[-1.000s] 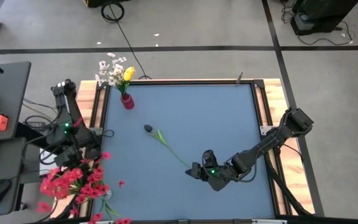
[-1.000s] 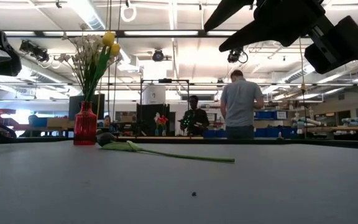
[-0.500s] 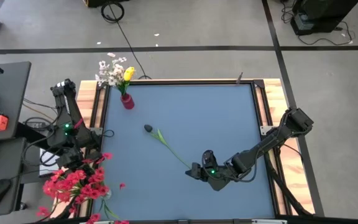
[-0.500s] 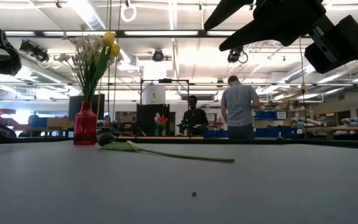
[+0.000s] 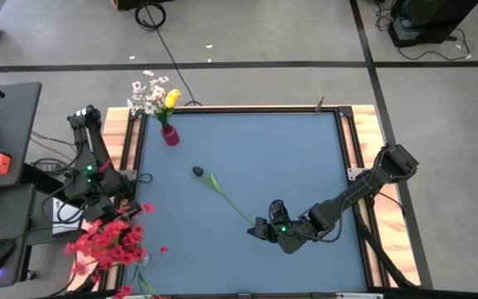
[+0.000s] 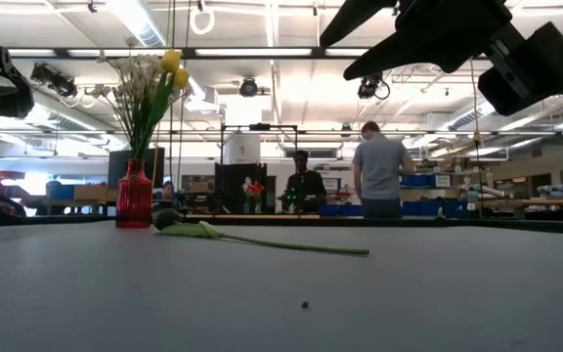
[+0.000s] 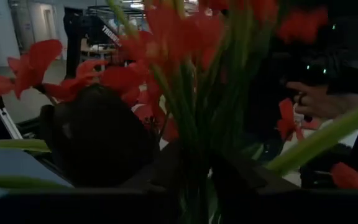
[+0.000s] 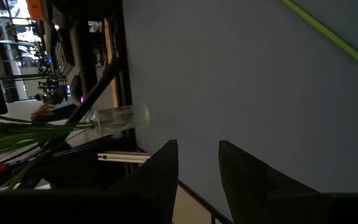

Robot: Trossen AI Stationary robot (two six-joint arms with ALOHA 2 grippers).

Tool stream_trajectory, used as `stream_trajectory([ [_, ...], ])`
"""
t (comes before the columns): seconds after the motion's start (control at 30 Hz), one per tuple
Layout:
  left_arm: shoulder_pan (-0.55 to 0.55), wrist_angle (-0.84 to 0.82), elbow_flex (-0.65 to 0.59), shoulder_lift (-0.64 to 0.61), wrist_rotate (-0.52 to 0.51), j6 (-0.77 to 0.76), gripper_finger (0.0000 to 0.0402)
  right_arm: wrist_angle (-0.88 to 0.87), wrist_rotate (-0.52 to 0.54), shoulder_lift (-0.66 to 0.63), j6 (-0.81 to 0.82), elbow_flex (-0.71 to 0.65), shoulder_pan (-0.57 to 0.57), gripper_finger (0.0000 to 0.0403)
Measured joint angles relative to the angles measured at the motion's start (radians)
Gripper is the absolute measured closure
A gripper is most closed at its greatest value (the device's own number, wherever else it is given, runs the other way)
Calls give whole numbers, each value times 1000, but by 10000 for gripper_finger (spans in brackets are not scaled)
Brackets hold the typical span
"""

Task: Sort flowers into vase by color
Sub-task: Put the red flowers into the transparent vase

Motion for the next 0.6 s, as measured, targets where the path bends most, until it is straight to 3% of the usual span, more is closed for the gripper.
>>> stream_trajectory([
  [0.27, 0, 1, 0, 0, -1, -87, 253, 2, -1, 0, 0, 0, 0, 278],
  [0.6, 0, -75, 45, 28, -40, -152, 244, 2, -8, 0, 0, 0, 0, 278],
])
